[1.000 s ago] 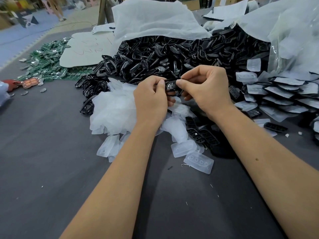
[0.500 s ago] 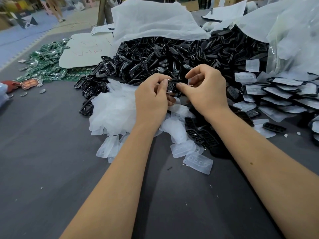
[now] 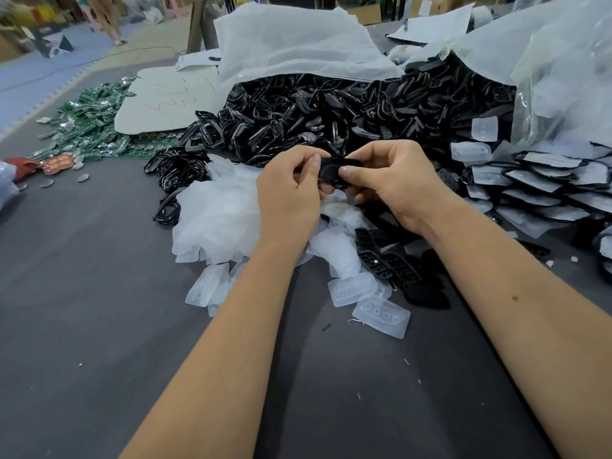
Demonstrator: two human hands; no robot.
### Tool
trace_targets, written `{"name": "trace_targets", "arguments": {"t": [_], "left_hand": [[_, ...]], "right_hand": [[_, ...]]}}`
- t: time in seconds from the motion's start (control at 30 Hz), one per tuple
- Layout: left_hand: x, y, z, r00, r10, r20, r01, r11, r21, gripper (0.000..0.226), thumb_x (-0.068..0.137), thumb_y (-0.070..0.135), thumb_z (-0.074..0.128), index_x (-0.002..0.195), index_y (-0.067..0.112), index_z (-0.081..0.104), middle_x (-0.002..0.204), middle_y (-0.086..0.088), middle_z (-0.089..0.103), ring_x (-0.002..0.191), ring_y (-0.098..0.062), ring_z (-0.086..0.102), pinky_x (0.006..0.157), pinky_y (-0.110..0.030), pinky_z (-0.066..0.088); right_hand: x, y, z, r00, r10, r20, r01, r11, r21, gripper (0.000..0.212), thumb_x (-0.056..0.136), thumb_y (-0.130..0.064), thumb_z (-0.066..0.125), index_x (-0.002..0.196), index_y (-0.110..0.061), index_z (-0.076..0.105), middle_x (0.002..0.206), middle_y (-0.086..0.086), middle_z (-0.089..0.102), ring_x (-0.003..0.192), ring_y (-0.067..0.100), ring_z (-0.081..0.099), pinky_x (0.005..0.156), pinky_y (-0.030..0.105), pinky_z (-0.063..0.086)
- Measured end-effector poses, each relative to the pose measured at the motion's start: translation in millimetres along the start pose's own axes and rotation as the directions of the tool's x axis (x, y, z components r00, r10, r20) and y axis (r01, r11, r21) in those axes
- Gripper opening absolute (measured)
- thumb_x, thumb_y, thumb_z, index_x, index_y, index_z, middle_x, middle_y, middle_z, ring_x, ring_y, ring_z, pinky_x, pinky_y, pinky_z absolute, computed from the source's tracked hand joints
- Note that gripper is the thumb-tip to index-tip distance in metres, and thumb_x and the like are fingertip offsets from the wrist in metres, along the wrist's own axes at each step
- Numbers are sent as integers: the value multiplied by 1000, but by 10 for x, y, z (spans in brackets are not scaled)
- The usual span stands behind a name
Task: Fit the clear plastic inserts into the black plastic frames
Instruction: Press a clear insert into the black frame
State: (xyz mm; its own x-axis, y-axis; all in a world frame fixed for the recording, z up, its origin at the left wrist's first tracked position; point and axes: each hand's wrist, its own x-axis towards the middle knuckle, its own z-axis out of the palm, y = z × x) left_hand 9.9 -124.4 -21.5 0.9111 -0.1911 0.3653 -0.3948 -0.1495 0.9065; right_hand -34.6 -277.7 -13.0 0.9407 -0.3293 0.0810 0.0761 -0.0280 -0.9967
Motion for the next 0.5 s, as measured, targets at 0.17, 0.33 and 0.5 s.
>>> {"name": "trace_targets", "arguments": {"t": [0.17, 0.33, 0.5], "left_hand": [[0, 11, -16, 999, -4, 46, 5, 999, -40, 18, 103, 5, 59, 103, 9, 76, 81, -7, 74, 63, -9, 70, 63, -22, 55], [-11, 1, -19, 999, 8, 42, -9, 1000, 29, 14, 91, -1, 73, 97, 12, 76, 88, -7, 75, 66, -16, 75, 63, -22, 57], [-1, -4, -29, 1000, -23, 17, 23, 1000, -15, 14, 92, -1, 72, 98, 12, 74, 98, -14, 74, 67, -19, 76, 68, -34, 64]], "right_hand": [[-3, -4, -26, 1000, -1, -9, 1, 1000, -30, 15, 87, 5, 78, 100, 5, 71, 69, 6, 71, 53, 15, 63, 49, 23, 52], [-14, 30, 3, 998, -29, -56, 23, 994, -106, 15, 84, 1, 83, 95, 0, 72, 73, 15, 75, 55, 21, 66, 50, 28, 56], [-22, 25, 9, 998, -7, -69, 9, 1000, 30, 10, 86, 1, 81, 93, -1, 73, 69, 11, 75, 57, 21, 72, 55, 27, 59]]}}
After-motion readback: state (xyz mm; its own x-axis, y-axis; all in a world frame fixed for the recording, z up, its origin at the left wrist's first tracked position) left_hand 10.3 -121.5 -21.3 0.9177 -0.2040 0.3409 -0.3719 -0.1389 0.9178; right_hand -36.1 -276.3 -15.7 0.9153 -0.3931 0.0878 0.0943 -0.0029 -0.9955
